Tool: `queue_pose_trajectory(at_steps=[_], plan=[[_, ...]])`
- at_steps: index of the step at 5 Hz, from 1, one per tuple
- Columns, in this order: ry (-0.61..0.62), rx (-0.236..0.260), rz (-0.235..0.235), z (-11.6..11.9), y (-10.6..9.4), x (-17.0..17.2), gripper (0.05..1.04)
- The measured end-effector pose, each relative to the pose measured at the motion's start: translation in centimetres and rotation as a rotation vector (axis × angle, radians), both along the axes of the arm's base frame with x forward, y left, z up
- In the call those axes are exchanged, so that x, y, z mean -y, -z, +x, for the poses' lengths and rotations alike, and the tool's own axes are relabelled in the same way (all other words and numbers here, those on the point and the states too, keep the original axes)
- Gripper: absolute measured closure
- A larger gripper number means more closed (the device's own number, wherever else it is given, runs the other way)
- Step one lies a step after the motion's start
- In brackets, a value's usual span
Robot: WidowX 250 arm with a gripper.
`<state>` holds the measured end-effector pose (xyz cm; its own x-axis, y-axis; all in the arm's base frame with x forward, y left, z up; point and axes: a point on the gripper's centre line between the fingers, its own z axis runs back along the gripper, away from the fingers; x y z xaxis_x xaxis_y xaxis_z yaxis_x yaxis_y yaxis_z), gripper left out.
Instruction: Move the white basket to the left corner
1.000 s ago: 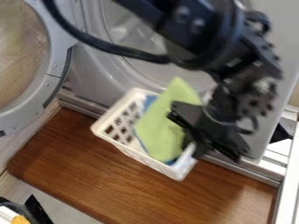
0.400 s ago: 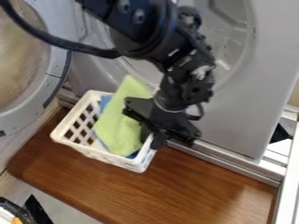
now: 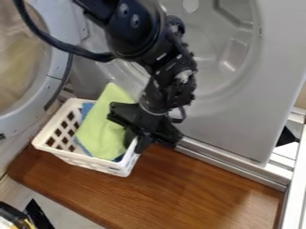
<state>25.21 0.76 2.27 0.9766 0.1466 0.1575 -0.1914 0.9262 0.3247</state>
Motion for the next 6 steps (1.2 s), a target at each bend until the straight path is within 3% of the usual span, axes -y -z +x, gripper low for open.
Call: queue_pose_trajectory(at_steps=[2, 4, 5, 6], plan=[[-0.015, -0.052, 0.007, 0.0, 2.4, -1.9, 0.978], [-0.015, -0.049, 0.024, 1.4, 3.9, -3.6, 0.954], [-0.020, -0.065, 0.036, 1.4, 4.2, -3.9, 0.756], [-0.016, -0.062, 0.034, 1.7, 4.1, -3.9, 0.447]])
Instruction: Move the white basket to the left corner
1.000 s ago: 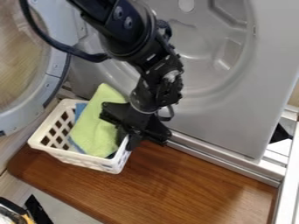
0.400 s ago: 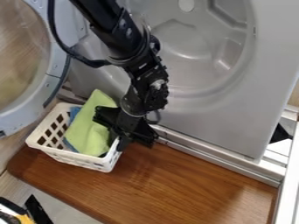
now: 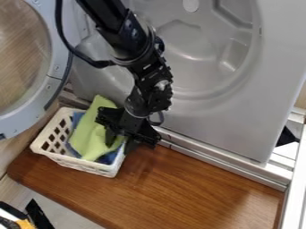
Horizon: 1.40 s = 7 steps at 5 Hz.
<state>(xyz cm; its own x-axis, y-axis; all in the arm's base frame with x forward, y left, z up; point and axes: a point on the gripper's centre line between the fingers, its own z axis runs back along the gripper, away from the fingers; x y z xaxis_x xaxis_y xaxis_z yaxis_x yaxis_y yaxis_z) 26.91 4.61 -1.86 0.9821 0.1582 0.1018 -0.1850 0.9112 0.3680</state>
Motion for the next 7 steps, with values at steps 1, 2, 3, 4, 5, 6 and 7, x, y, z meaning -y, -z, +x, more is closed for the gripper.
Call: queue_pose_trajectory(at_steps=[1, 2, 3, 4, 5, 6, 7], plan=[[0.004, -0.004, -0.002, -0.1, 0.0, 0.3, 0.147], [0.007, -0.006, -0.001, 0.0, -0.1, 0.5, 0.077], [0.016, 0.011, -0.029, 0.1, 0.1, 1.2, 0.083], [0.056, 0.102, -0.108, 0.2, -0.6, 2.4, 0.083], [0.059, 0.177, -0.167, 0.4, -2.0, 3.2, 0.083], [0.051, 0.226, -0.219, 0.3, -3.5, 3.9, 0.083], [0.043, 0.274, -0.237, 0.5, -5.3, 4.9, 0.083]])
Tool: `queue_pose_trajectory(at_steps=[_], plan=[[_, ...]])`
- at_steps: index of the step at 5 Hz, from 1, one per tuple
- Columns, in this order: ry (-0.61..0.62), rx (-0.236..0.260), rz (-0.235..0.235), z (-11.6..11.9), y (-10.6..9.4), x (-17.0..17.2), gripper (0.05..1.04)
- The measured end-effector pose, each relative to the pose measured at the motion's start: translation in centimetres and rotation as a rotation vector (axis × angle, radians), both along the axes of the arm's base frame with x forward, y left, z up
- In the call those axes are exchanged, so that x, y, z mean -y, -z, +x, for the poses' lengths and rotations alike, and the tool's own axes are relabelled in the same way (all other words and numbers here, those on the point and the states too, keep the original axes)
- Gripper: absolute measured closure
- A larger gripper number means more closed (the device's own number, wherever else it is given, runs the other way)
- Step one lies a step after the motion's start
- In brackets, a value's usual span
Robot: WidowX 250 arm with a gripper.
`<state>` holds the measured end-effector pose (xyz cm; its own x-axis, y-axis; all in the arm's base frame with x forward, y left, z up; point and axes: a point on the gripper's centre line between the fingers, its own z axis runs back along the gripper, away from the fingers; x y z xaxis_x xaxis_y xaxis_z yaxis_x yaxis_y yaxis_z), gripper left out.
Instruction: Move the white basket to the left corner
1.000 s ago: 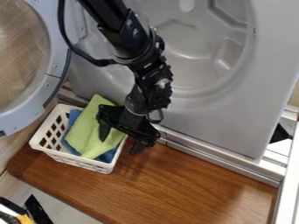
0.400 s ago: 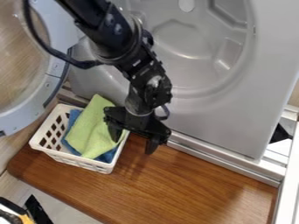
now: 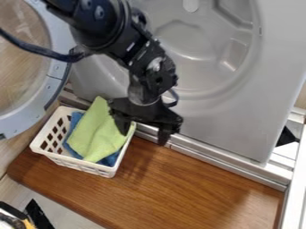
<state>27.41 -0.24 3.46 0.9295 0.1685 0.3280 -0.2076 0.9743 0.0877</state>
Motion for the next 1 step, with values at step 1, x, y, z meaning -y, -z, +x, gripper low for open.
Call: queue_pose_trajectory(at_steps=[1], plan=[[0.023, 0.025, -0.024, 0.63, -1.52, 1.78, 0.083]])
